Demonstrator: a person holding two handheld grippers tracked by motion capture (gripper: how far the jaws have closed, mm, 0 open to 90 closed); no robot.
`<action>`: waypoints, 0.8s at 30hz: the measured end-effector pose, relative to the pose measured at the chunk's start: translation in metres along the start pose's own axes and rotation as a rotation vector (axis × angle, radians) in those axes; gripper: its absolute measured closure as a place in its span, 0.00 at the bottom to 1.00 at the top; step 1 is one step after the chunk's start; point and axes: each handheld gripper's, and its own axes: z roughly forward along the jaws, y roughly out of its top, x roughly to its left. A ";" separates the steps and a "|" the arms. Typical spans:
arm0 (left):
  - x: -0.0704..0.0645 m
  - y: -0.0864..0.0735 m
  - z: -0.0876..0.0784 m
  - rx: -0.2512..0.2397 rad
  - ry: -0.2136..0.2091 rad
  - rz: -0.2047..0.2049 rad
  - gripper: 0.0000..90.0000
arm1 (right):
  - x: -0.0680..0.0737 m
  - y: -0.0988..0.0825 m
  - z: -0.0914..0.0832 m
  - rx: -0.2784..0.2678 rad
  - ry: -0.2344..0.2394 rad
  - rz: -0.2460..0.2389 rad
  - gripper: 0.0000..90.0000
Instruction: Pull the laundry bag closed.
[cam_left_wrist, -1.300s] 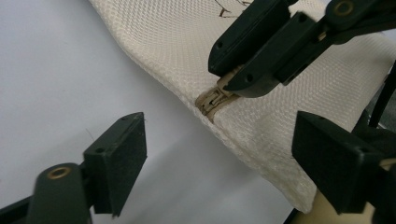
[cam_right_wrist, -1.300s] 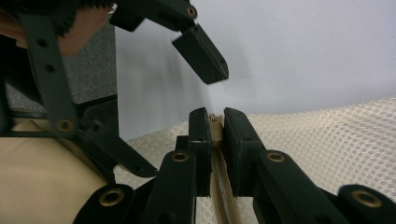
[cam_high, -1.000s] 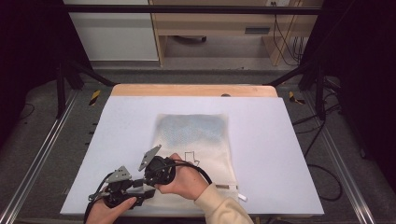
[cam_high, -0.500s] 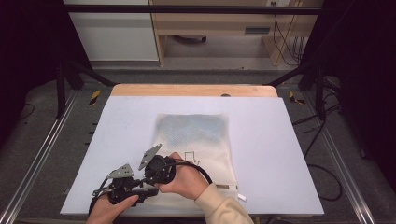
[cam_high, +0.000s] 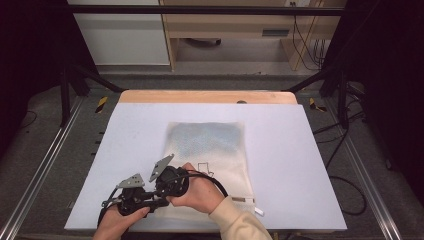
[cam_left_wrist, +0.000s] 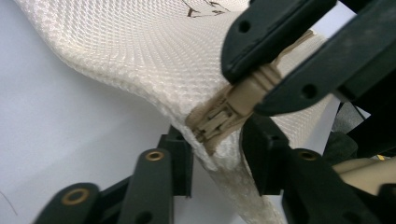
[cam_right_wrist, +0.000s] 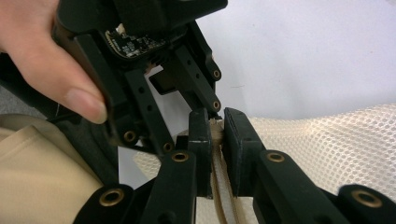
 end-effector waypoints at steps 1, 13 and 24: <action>0.000 0.000 0.001 0.004 -0.001 -0.004 0.76 | -0.001 0.000 0.000 0.002 0.001 -0.004 0.91; 0.002 0.003 0.001 0.011 0.019 -0.003 0.91 | -0.002 -0.008 -0.001 0.032 -0.023 -0.012 0.91; 0.001 0.004 0.000 0.010 0.031 -0.008 0.92 | 0.000 -0.013 0.002 0.069 -0.051 -0.031 0.91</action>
